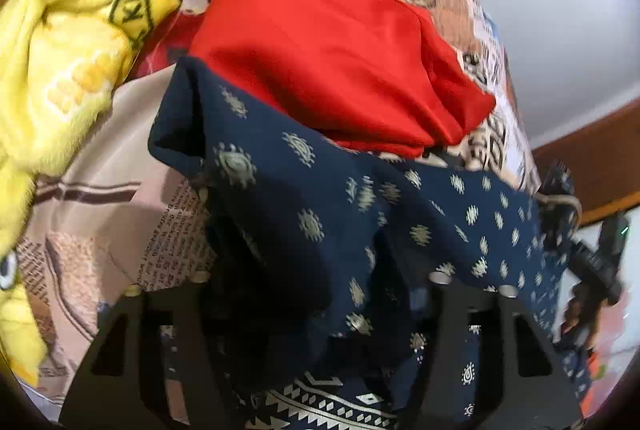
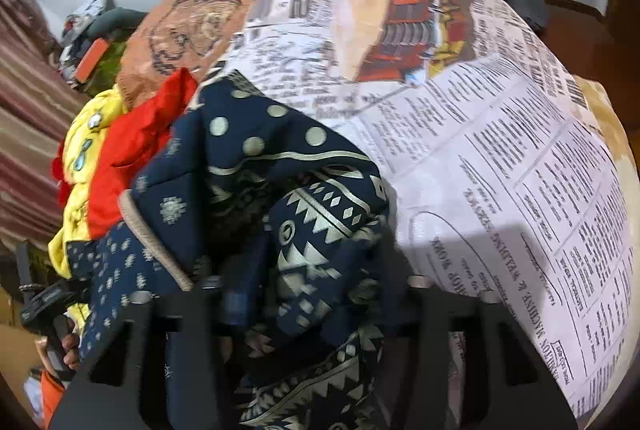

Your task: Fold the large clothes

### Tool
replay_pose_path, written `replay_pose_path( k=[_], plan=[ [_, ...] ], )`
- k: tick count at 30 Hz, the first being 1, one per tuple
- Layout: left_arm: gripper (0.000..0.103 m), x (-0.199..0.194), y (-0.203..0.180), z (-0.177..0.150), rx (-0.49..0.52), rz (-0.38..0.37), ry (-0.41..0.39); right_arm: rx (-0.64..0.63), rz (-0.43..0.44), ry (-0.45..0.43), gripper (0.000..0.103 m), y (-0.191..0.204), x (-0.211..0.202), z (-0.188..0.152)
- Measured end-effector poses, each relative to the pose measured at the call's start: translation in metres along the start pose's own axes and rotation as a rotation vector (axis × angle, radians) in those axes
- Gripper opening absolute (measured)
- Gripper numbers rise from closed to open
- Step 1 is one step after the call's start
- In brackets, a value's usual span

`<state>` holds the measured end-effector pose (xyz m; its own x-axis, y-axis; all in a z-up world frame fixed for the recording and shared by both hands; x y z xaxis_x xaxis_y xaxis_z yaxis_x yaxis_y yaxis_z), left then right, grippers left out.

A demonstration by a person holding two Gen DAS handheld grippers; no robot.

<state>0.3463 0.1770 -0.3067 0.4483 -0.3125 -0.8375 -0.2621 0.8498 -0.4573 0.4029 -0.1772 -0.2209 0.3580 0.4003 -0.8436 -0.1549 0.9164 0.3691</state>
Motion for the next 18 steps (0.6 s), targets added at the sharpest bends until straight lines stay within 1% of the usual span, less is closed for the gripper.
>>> replay_pose_path(
  k=[1,2,3,5,7,10,12,15,18],
  plan=[
    [0.043,-0.003,-0.003,-0.001,0.017,0.018,-0.008,-0.003,0.012,-0.011,0.026,0.001,-0.003,0.001],
    [0.033,-0.006,-0.005,-0.001,0.026,0.031,-0.014,-0.016,0.023,-0.03,0.023,0.003,-0.009,0.002],
    [0.025,-0.013,-0.008,0.0,0.041,0.041,-0.026,-0.031,0.026,-0.044,0.022,0.006,-0.013,0.004],
    [0.022,-0.03,-0.014,0.002,0.064,0.045,-0.064,-0.07,0.013,-0.085,0.022,0.016,-0.026,0.005],
    [0.02,-0.052,-0.026,0.009,0.089,0.035,-0.112,-0.092,0.025,-0.115,0.021,0.025,-0.038,0.008],
    [0.019,-0.085,-0.049,0.026,0.129,-0.027,-0.168,-0.124,0.053,-0.165,0.02,0.04,-0.059,0.016],
    [0.019,-0.103,-0.062,0.04,0.16,-0.046,-0.197,-0.155,0.051,-0.198,0.02,0.05,-0.07,0.024],
    [0.019,-0.127,-0.088,0.066,0.232,-0.031,-0.266,-0.184,0.052,-0.26,0.019,0.063,-0.086,0.04],
    [0.019,-0.14,-0.111,0.094,0.288,-0.023,-0.326,-0.184,0.05,-0.312,0.019,0.069,-0.094,0.057]
  ],
)
Point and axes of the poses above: each gripper's, at about its wrist camera, not at the fingertips, and x roughly the way its jaws point, y to its left, z to its top, the point moved 4 cm from there along x, roughly the way its jaws point
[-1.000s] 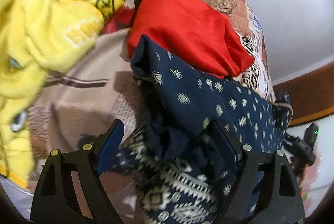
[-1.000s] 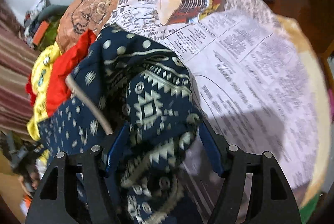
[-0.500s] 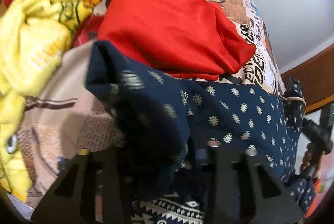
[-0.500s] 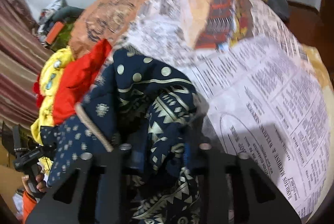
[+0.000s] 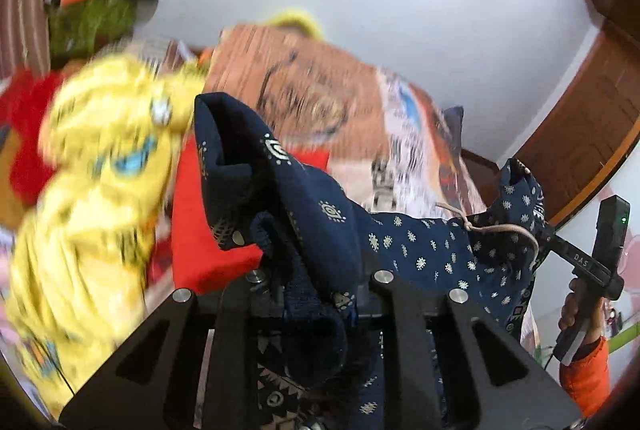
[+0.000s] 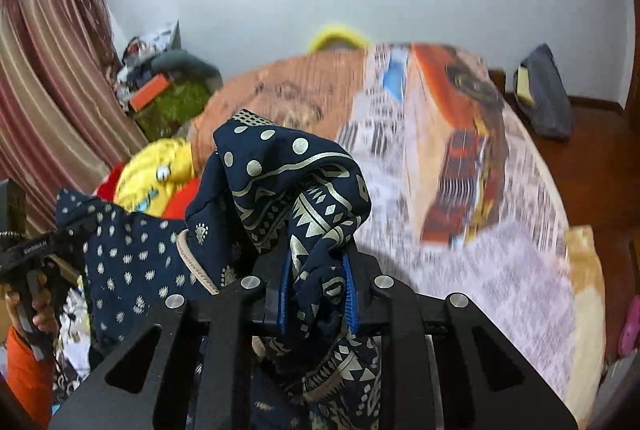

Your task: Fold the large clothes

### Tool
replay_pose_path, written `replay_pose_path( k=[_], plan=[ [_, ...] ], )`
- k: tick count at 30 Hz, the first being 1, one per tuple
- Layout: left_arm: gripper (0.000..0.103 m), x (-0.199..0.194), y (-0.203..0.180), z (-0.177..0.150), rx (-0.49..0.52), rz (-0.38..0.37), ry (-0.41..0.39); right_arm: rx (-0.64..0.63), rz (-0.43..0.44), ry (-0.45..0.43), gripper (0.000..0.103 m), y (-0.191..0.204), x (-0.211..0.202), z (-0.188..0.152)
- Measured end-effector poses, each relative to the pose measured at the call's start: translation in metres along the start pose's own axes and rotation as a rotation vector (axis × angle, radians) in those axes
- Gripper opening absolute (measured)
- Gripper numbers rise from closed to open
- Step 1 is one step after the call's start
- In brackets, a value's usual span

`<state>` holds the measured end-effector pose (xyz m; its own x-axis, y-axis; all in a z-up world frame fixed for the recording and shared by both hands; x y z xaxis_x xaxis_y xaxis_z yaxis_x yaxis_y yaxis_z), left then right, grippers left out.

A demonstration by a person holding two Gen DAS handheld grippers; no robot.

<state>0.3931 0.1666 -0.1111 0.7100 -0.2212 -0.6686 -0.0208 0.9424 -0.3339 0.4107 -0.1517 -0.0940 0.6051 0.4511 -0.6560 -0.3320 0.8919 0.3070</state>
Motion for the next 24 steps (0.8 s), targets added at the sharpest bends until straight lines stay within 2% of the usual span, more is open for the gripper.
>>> replay_pose_path(
  k=[2,5,8,13,16,18,20,21,24],
  plan=[
    [0.019,0.006,-0.004,0.019,0.033,0.032,-0.027,0.001,-0.018,-0.02,0.019,-0.003,0.005,0.012],
    [0.019,0.034,0.001,0.041,0.021,0.053,-0.02,0.007,-0.056,-0.04,0.019,-0.011,0.02,0.028],
    [0.019,0.075,0.016,0.047,0.006,0.09,0.029,0.031,-0.089,-0.015,0.019,-0.027,0.048,0.032],
    [0.021,0.148,0.046,0.029,-0.015,0.171,0.149,0.06,-0.151,0.098,0.02,-0.058,0.105,0.015],
    [0.028,0.182,0.067,0.01,-0.028,0.225,0.214,0.072,-0.213,0.169,0.024,-0.077,0.131,-0.004],
    [0.041,0.197,0.079,-0.003,-0.045,0.239,0.258,0.095,-0.215,0.174,0.028,-0.087,0.133,-0.011],
    [0.051,0.201,0.086,-0.011,-0.032,0.247,0.261,0.132,-0.192,0.157,0.033,-0.094,0.127,-0.013],
    [0.053,0.199,0.087,-0.013,-0.011,0.253,0.255,0.141,-0.19,0.154,0.036,-0.095,0.122,-0.012],
    [0.058,0.189,0.082,-0.014,0.035,0.278,0.257,0.149,-0.206,0.131,0.037,-0.092,0.105,-0.007]
  ],
)
Point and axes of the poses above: each gripper's, at about its wrist camera, not at the fingertips, and x roughly the way its jaws point, y to its left, z to its top, the point moved 4 cm from there along x, roughly the way its jaws point
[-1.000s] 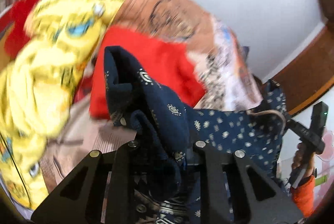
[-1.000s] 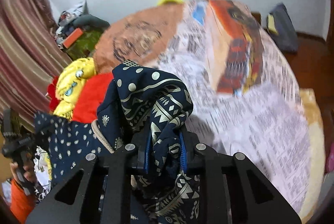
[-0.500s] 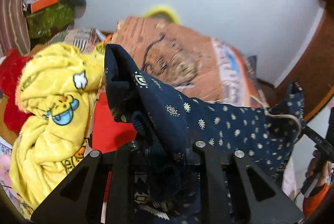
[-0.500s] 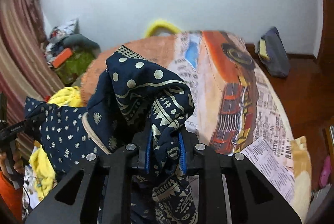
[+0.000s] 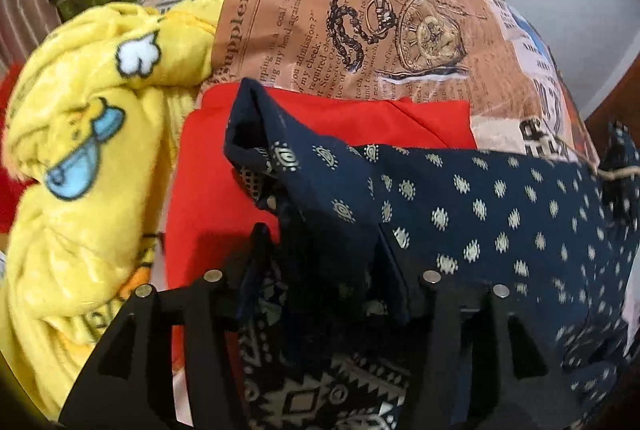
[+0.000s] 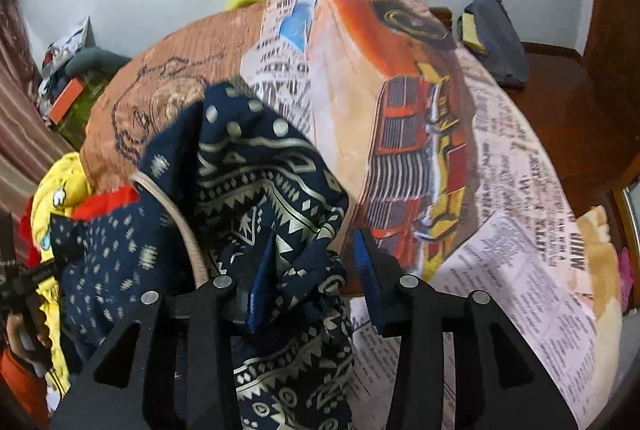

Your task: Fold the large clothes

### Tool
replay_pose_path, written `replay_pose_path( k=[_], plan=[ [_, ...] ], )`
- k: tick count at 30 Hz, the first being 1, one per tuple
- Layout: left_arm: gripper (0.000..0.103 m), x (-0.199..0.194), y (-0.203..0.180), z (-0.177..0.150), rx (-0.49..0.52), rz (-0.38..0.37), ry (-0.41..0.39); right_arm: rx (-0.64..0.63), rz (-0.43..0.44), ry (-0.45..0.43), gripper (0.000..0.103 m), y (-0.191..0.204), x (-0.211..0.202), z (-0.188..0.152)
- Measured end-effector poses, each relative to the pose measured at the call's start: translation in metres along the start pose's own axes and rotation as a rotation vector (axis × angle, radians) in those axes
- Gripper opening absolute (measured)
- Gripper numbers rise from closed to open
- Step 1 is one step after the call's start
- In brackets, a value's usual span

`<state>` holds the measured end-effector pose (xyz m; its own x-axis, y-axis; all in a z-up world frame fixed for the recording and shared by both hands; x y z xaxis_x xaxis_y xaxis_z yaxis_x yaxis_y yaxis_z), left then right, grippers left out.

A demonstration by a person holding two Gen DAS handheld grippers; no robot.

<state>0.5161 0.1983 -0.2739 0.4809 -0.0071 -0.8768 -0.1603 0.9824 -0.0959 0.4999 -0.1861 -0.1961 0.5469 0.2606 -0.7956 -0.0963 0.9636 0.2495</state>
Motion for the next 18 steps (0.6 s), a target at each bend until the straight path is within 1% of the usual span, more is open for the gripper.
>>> replay_pose_path(
  k=[1,2,3,4,5,6,8,10,12,15,18],
  plan=[
    [0.06,-0.006,0.0,0.0,0.014,0.027,-0.003,-0.005,-0.013,-0.016,0.037,0.002,-0.008,0.003],
    [0.064,-0.013,-0.001,0.0,0.028,0.054,-0.01,-0.012,-0.019,-0.034,0.037,0.006,-0.016,0.006],
    [0.065,-0.022,-0.002,0.001,0.043,0.08,-0.024,-0.016,-0.012,-0.046,0.038,0.009,-0.022,0.009],
    [0.065,-0.031,-0.001,0.001,0.057,0.095,-0.04,-0.019,0.012,-0.057,0.041,0.012,-0.028,0.012],
    [0.065,-0.036,-0.001,0.002,0.064,0.099,-0.049,-0.018,0.037,-0.064,0.043,0.017,-0.034,0.015],
    [0.065,-0.045,-0.002,0.001,0.075,0.097,-0.059,-0.019,0.054,-0.066,0.047,0.022,-0.037,0.016],
    [0.066,-0.059,-0.006,-0.003,0.092,0.083,-0.074,-0.041,0.088,-0.065,0.049,0.035,-0.046,0.014],
    [0.07,-0.078,-0.013,-0.011,0.12,0.059,-0.092,-0.081,0.106,-0.047,0.052,0.049,-0.053,0.005],
    [0.079,-0.093,-0.021,-0.021,0.143,0.041,-0.105,-0.109,0.11,-0.012,0.054,0.061,-0.057,-0.007],
    [0.089,-0.11,-0.034,-0.039,0.174,0.014,-0.114,-0.146,0.114,0.036,0.054,0.069,-0.063,-0.028],
    [0.09,-0.123,-0.04,-0.066,0.195,-0.017,-0.091,-0.184,0.097,0.067,0.055,0.07,-0.075,-0.055]
  ],
)
Point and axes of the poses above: each gripper's, at about its wrist camera, not at the fingertips, and x roughly the way its jaws point, y to its left, z to its top, the point moved 4 cm from there along x, roughly the way its jaws point
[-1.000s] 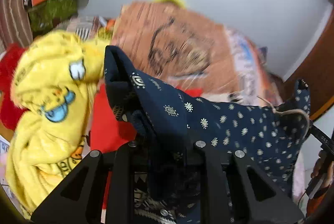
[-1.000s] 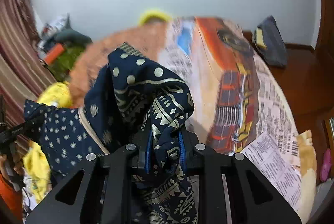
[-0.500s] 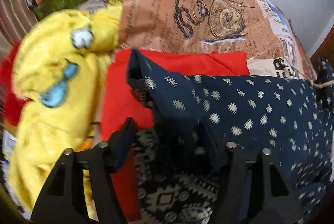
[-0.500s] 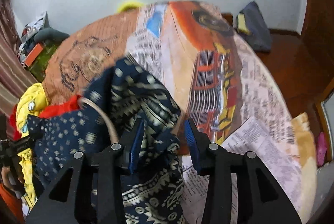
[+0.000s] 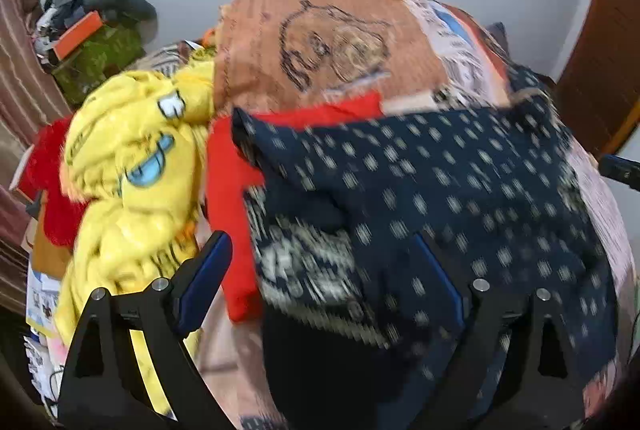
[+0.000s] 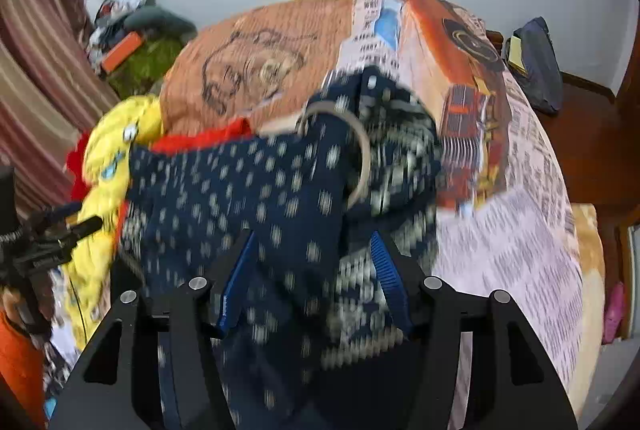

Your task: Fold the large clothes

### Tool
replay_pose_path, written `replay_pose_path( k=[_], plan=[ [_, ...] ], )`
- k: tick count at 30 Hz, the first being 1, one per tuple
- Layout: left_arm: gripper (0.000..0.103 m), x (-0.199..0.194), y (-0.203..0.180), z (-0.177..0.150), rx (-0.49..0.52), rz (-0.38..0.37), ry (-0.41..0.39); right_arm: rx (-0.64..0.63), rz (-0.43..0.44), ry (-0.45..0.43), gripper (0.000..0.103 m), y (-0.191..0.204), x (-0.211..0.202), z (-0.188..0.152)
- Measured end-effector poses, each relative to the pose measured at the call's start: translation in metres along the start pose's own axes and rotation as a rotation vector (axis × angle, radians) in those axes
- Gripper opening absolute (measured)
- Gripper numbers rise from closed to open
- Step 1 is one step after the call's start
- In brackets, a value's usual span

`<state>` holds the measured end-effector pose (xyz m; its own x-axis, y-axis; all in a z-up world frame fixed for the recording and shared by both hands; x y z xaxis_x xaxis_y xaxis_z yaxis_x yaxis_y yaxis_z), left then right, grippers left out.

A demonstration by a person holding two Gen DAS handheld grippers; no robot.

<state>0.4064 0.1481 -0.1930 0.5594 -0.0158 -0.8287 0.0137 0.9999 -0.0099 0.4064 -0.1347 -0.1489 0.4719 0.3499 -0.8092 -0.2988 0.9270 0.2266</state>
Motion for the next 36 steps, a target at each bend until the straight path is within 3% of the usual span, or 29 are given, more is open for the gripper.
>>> replay_pose_path(
  k=[6,15,22,27,29,32,33,34,36],
  plan=[
    [0.09,-0.013,-0.004,-0.055,-0.015,-0.035,0.066,-0.026,-0.041,0.067,0.057,-0.003,-0.021,-0.057],
    [0.09,-0.001,0.021,-0.146,-0.185,-0.079,0.227,0.063,-0.054,0.156,0.057,-0.028,-0.046,-0.135],
    [0.09,0.012,0.021,-0.204,-0.305,-0.189,0.323,0.179,0.046,0.22,0.057,-0.035,-0.037,-0.169],
    [0.089,0.022,0.015,-0.214,-0.364,-0.251,0.313,0.202,0.092,0.167,0.06,-0.033,-0.028,-0.164],
    [0.08,0.022,0.012,-0.212,-0.366,-0.258,0.287,0.222,0.116,0.152,0.06,-0.033,-0.025,-0.161],
    [0.052,0.019,0.004,-0.204,-0.356,-0.314,0.266,0.231,0.137,0.142,0.057,-0.032,-0.02,-0.158],
    [0.042,0.018,0.001,-0.201,-0.352,-0.326,0.263,0.227,0.144,0.143,0.051,-0.03,-0.018,-0.156],
    [0.037,0.017,-0.001,-0.198,-0.345,-0.319,0.258,0.219,0.151,0.145,0.037,-0.028,-0.018,-0.155],
    [0.011,0.016,-0.004,-0.192,-0.318,-0.288,0.259,0.215,0.172,0.156,0.018,-0.024,-0.016,-0.154]
  ],
)
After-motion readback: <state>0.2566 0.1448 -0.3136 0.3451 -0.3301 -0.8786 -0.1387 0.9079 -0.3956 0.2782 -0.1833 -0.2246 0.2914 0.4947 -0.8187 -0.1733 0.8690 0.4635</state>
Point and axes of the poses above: each gripper's, at about its wrist camera, not at the fingertips, and x roughly the way its jaws point, y to its left, z to its top, the point moved 4 cm from there along x, roughly the way its jaws point
